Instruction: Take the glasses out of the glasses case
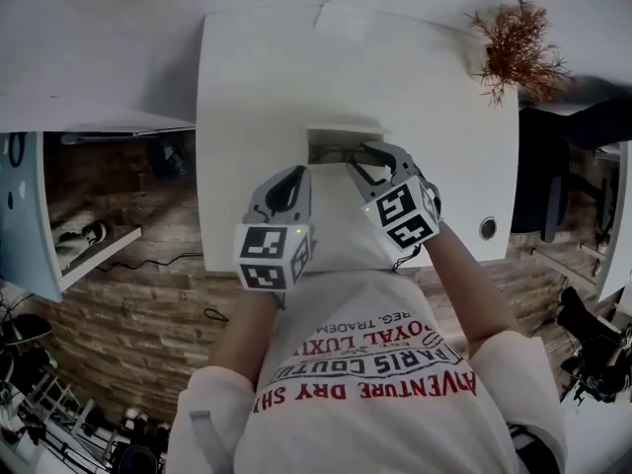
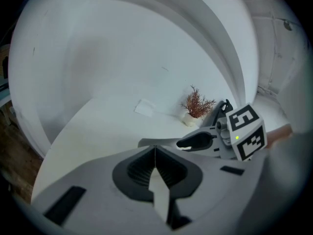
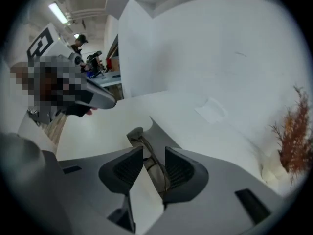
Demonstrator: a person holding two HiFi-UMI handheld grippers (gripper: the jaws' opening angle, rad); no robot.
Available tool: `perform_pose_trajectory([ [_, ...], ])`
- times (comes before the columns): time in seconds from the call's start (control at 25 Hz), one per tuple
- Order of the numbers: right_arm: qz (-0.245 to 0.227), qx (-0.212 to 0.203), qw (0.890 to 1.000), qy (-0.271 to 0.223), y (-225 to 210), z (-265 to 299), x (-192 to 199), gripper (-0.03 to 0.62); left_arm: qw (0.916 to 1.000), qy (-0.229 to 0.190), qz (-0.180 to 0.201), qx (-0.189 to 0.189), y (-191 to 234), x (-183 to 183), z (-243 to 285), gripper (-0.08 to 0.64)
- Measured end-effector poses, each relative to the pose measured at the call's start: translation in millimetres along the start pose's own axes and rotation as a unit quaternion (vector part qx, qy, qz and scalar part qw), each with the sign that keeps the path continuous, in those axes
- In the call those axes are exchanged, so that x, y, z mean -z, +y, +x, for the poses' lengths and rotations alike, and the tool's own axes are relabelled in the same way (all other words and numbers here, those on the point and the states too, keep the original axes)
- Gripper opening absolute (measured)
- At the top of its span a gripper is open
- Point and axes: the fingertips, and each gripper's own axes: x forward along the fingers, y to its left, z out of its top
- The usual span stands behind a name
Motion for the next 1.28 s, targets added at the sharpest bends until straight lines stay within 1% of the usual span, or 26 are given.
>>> perform_pose_trajectory([
  [0.08,-0.043,-0.022,0.999,0.024,5,10,4,0.146,0.9999,0.003,-0.009,-0.004,7,2,3,0.009],
  [0.12,-0.055,-0.029,0.998,0.032,6,14,4,0.146,0.9999,0.003,-0.014,-0.006,11,3,4,0.009],
  [0.2,-0.063,-0.042,0.996,0.042,6,22,5,0.143,0.9997,0.005,-0.021,-0.010,16,4,6,0.009],
  [0.32,-0.076,-0.065,0.993,0.068,8,29,11,0.118,0.9996,0.010,-0.025,-0.009,20,6,8,0.009],
  [0.4,-0.100,-0.086,0.987,0.090,12,34,16,0.112,0.9996,0.013,-0.026,-0.008,22,6,8,0.009],
  [0.48,-0.126,-0.097,0.982,0.101,14,37,18,0.099,0.9995,0.014,-0.026,-0.008,24,5,8,0.009],
  [0.56,-0.153,-0.098,0.977,0.111,12,41,20,0.069,0.9995,0.014,-0.027,-0.008,24,5,8,0.009],
  [0.64,-0.180,-0.095,0.972,0.120,9,44,24,0.064,0.9995,0.013,-0.029,-0.009,25,5,7,0.009],
  [0.68,-0.190,-0.095,0.970,0.121,9,45,25,0.052,0.9994,0.013,-0.029,-0.010,26,5,6,0.009],
  [0.8,-0.208,-0.094,0.966,0.118,8,47,23,0.032,0.9994,0.012,-0.031,-0.013,30,3,4,0.009],
  [0.92,-0.223,-0.097,0.963,0.115,7,48,22,0.028,0.9992,0.009,-0.034,-0.018,34,2,2,0.009],
  [1.04,-0.225,-0.095,0.964,0.109,7,47,22,0.027,0.9992,0.005,-0.035,-0.018,32,1,0,0.009],
  [1.28,-0.231,-0.065,0.967,0.082,-2,36,7,0.026,0.9995,-0.008,-0.029,-0.011,26,-6,-5,0.009],
])
